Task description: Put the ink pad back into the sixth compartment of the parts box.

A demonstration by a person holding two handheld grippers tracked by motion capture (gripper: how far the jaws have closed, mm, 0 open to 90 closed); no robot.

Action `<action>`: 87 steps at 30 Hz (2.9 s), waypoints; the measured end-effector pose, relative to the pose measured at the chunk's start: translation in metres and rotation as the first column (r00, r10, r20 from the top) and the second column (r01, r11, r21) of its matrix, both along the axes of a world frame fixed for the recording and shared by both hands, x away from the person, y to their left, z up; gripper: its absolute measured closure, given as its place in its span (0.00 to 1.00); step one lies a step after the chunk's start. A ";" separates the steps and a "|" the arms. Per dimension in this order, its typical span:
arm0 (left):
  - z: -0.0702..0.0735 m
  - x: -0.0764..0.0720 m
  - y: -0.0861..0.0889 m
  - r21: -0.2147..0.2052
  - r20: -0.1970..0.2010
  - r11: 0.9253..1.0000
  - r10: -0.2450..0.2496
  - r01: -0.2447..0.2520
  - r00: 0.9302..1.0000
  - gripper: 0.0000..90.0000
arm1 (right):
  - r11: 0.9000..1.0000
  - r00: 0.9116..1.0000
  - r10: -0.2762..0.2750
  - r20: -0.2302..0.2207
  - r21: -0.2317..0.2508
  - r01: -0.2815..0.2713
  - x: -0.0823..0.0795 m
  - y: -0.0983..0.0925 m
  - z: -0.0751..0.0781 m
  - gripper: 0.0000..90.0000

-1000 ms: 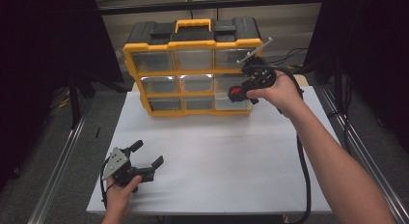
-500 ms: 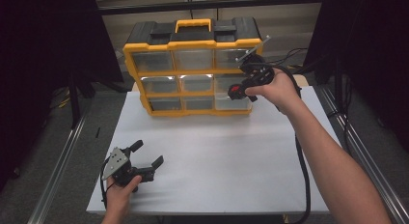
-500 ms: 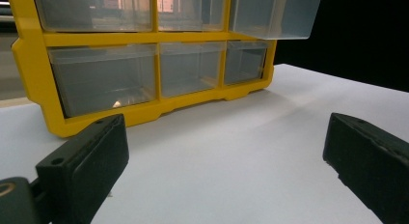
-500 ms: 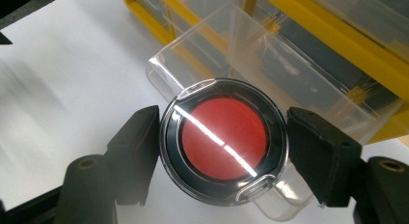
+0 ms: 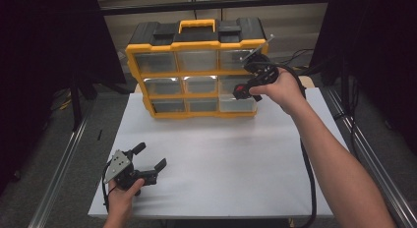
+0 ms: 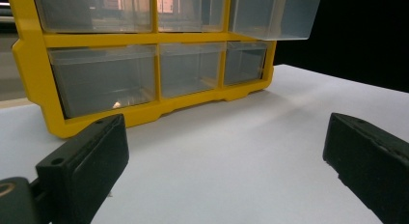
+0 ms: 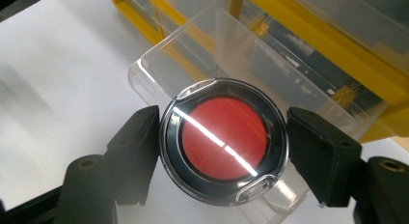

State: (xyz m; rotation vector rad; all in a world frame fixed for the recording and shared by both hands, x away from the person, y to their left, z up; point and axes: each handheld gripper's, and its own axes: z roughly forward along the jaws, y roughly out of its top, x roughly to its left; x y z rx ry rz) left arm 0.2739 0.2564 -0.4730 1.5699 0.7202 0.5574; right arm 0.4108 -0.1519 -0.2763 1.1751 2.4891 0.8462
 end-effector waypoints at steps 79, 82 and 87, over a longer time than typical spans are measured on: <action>0.001 -0.001 0.001 0.003 0.003 1.000 0.007 -0.007 1.000 0.03 | 0.982 0.996 0.094 -0.010 0.169 -0.091 -0.008 -0.018 0.005 0.84; 0.001 -0.002 0.001 -0.007 0.002 1.000 0.005 -0.005 1.000 0.03 | 0.978 0.992 0.129 -0.006 0.165 -0.126 -0.011 -0.017 0.004 0.89; 0.000 -0.002 0.001 -0.009 0.001 1.000 0.004 -0.004 1.000 0.03 | 0.973 0.984 0.180 -0.005 0.149 -0.177 -0.017 -0.014 0.003 0.96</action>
